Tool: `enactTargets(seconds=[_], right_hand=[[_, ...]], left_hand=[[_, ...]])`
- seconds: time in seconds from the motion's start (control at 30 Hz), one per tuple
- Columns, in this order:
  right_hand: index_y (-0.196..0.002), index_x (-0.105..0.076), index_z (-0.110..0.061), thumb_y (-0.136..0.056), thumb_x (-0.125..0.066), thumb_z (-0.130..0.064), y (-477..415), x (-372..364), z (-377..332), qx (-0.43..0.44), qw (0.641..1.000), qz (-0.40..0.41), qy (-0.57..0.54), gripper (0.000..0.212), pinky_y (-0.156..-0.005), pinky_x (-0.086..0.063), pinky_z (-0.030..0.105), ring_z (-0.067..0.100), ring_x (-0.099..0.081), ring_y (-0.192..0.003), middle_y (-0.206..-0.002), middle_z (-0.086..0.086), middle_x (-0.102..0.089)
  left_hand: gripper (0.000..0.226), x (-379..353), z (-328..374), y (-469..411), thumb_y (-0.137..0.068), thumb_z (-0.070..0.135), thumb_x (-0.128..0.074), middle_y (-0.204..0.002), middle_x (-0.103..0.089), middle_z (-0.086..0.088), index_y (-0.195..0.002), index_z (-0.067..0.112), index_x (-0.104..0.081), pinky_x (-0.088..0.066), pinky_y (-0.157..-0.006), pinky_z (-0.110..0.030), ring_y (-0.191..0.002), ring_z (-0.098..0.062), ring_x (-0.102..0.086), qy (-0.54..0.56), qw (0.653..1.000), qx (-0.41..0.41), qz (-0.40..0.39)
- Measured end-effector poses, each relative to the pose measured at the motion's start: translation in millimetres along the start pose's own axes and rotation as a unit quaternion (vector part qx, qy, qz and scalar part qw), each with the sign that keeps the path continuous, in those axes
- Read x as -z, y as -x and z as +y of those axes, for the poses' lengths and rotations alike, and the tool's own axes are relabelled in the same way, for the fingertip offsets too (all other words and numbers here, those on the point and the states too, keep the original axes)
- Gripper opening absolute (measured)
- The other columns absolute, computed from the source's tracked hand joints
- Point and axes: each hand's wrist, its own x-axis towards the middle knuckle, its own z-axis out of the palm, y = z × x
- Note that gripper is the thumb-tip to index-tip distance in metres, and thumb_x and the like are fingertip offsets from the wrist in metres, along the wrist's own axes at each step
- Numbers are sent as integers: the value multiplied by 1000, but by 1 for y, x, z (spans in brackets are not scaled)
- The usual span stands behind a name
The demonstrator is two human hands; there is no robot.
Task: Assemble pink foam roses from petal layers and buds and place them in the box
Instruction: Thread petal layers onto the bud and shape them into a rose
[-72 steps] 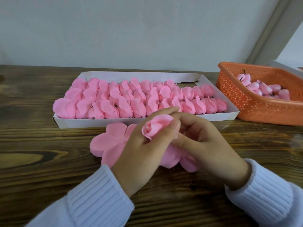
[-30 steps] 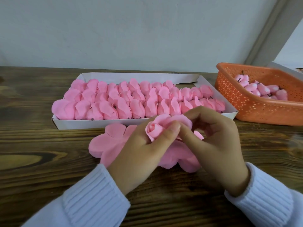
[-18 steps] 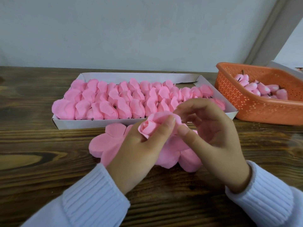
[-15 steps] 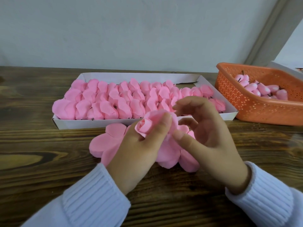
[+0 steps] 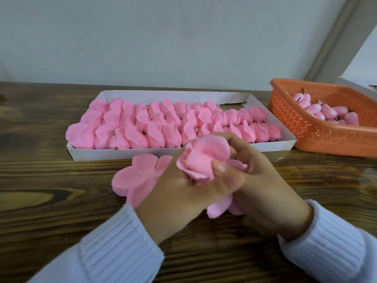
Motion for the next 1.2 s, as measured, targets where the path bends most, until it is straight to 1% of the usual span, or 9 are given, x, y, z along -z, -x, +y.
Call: enactTargets(seconds=[0.13, 0.43, 0.6, 0.7, 0.8, 0.87, 0.97, 1.1, 1.2], right_hand=[[-124, -48, 7, -78, -61, -11, -2, 2, -3, -32, 996, -61, -50, 51, -88, -50, 39, 34, -57, -102, -109, 23, -55], [-118, -57, -4, -79, -62, -7, -2, 7, -5, -36, 995, -74, -63, 40, -88, -54, 33, 29, -63, -107, -115, 17, -65], [-109, -64, -6, -84, -65, -20, -2, 11, -10, -4, 995, 11, 98, 29, -80, -56, 29, 25, -69, -95, -100, 14, -72], [-95, -67, -5, -78, -68, -26, 0, 11, -10, 54, 970, 85, 222, 27, -67, -55, 23, 15, -70, -78, -85, 10, -74], [-91, -68, -15, -86, -71, -19, 2, 9, -8, 135, 929, 100, 330, 7, -69, -54, 23, 12, -69, -77, -83, 0, -72], [-88, -67, -19, -85, -66, -14, 3, 9, -6, 176, 907, 113, 365, 6, -70, -52, 18, 10, -67, -76, -82, -7, -70], [-85, -65, -23, -85, -62, -11, 4, 8, -7, 213, 889, 130, 384, 12, -69, -48, 12, 4, -65, -75, -81, -11, -67], [-83, -66, -19, -87, -64, -15, 6, 6, -8, 262, 858, 142, 418, 6, -65, -48, 16, 5, -63, -70, -73, -9, -65], [-82, -67, -18, -87, -62, -23, 8, 5, -10, 285, 845, 148, 428, 9, -61, -49, 22, 9, -63, -67, -71, -8, -66]], left_hand=[[33, 2, 4, -2, -72, 19, -71, -105, -69, 1, -105, 15, -65, -50, -88, -24, -107, -14, -65, 2, 999, -16, -49], [39, 6, -2, 1, -82, 42, -68, -115, -67, 14, -107, 13, -70, -46, -84, -8, -108, 3, -60, -117, 993, -18, 6], [32, 3, 5, 2, -82, 40, -51, -50, -59, 25, -107, 26, -64, -34, -45, 4, -46, 16, -54, -82, 995, -9, 57], [52, 3, 6, 0, -71, 57, -52, -42, -53, 24, -114, 30, -64, -45, -46, -20, -56, 9, -62, -79, 991, 21, 110], [57, 3, 1, 0, -67, 67, -55, -46, -56, 21, -111, 33, -66, -32, -61, -51, -70, -1, -61, -74, 986, 43, 143], [54, 5, -3, -2, -69, 71, -61, -63, -69, 11, -105, 32, -70, -36, -41, -36, -58, -3, -66, -44, 986, 67, 146], [57, 8, -7, -3, -65, 68, -61, -97, -73, -13, -100, 25, -71, -48, -71, -42, -92, -23, -69, 12, 987, 95, 125], [18, 5, -2, 0, -79, 53, -64, -44, -57, 12, -77, 37, -72, -37, -45, -6, -39, 5, -51, -41, 996, 42, 73], [26, 4, -4, 3, -80, 50, -63, -48, -58, 5, -78, 25, -69, -41, -46, -9, -43, 0, -53, -104, 993, 23, 45]])
